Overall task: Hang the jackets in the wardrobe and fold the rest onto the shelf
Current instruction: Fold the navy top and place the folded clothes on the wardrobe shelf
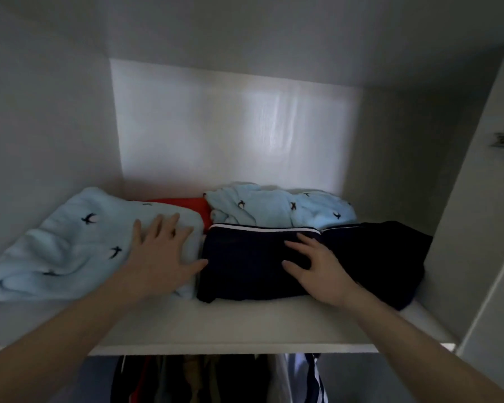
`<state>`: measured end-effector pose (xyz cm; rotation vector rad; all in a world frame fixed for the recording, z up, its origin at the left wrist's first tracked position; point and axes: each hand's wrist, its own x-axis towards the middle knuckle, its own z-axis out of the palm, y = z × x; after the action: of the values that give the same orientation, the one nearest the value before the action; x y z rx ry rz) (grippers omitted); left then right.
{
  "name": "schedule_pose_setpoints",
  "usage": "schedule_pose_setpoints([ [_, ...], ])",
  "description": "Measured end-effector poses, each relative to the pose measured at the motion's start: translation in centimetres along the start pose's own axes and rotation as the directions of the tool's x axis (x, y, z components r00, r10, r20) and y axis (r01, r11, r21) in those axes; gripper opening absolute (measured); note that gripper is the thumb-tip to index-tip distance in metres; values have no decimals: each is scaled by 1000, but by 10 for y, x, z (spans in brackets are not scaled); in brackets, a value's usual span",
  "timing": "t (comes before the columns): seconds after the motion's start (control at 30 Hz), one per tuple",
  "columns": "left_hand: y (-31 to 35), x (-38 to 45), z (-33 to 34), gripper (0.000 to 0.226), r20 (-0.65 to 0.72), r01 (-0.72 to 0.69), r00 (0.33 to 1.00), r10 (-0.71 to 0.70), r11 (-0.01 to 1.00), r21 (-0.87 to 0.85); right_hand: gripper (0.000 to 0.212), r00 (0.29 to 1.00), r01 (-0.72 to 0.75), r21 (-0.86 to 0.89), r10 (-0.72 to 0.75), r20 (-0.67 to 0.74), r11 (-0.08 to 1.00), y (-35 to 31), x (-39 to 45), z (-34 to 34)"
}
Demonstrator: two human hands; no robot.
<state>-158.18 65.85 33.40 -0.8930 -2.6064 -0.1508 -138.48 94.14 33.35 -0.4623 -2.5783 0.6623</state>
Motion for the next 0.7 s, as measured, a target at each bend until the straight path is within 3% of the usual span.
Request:
schedule_pose_setpoints([
  [0.13,-24,-16,30,107,-8,109,994,-109,991,-76,69,979,0,-159,32,199,987,-23,-7,46],
  [0.37,-12,-4,41,105,46,190,981,-187,979,-74,75,977,-5,-265,62,205,964,-17,-7,64],
  [0.53,-6,-42,45,104,71,143,989,-133,977,-160,78,974,-9,-297,75,213,955,-19,-8,63],
  [0.7,-20,-101,35,99,231,86,972,-33,972,-221,82,971,-86,-327,153,186,941,-31,-30,63],
])
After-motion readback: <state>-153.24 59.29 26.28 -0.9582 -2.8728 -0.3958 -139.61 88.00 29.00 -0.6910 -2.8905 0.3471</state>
